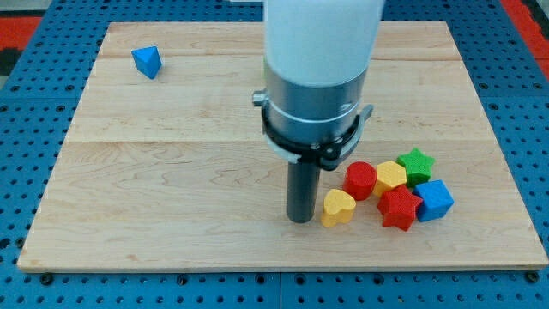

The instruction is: Move the green circle diagonal to the red circle

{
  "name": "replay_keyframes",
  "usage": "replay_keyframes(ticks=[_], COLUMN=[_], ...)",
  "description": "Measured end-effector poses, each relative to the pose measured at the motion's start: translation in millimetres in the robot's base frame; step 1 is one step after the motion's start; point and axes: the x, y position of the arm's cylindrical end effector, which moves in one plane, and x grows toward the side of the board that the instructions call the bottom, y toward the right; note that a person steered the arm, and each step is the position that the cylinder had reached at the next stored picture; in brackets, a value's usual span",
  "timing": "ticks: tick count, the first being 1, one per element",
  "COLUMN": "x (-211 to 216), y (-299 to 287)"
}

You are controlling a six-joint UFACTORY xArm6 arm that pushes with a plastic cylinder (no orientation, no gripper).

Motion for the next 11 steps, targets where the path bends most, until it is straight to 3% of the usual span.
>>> replay_keyframes(ticks=[2,3,4,6,7,8,11], x=[3,3,-44,-230,-263,-270,-269], y=[46,32,-7,-93,-82,-44,-41])
